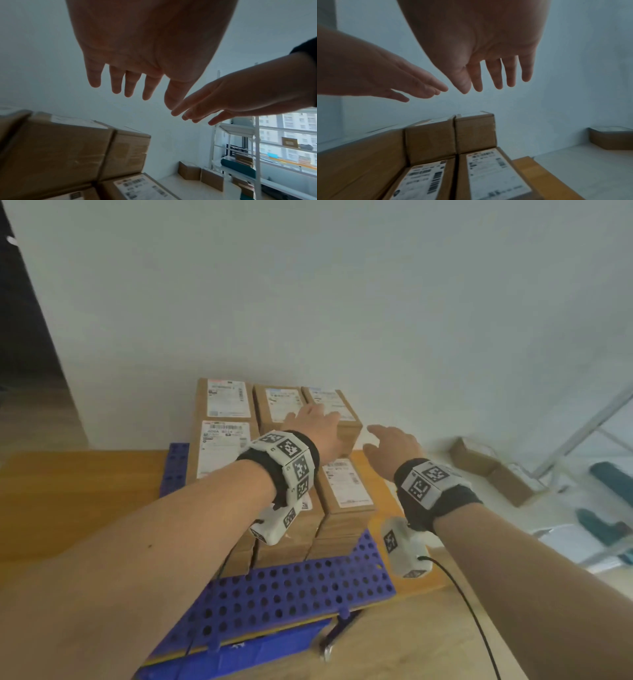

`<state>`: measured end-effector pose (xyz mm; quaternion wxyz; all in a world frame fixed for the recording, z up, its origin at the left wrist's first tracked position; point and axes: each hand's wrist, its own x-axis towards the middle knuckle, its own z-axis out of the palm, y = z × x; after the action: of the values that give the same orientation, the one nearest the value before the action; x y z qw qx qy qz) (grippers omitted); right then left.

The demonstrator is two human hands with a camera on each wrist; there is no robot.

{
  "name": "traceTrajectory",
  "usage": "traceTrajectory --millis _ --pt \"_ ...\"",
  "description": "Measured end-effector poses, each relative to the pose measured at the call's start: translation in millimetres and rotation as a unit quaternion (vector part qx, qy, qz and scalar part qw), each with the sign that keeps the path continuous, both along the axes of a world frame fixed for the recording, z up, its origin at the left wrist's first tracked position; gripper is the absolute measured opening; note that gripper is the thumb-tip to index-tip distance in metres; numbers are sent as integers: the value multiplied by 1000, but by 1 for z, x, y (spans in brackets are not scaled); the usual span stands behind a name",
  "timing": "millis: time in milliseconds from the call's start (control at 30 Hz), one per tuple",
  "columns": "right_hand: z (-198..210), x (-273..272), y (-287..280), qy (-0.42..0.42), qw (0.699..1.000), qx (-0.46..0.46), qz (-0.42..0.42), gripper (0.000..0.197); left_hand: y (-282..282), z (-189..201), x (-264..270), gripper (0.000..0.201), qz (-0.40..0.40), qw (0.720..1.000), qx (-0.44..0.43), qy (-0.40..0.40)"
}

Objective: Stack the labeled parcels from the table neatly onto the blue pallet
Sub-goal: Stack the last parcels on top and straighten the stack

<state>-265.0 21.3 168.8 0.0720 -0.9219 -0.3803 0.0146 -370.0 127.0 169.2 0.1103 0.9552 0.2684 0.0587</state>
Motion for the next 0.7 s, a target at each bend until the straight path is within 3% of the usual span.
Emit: traceTrajectory --millis 333,700 --pt "-14 83 -101 19 997 6 -75 49 -84 -14 99 54 -77 995 17 55" --pt "-34 246 -235 40 992 27 -118 49 -219 -31 273 53 -117 988 39 92"
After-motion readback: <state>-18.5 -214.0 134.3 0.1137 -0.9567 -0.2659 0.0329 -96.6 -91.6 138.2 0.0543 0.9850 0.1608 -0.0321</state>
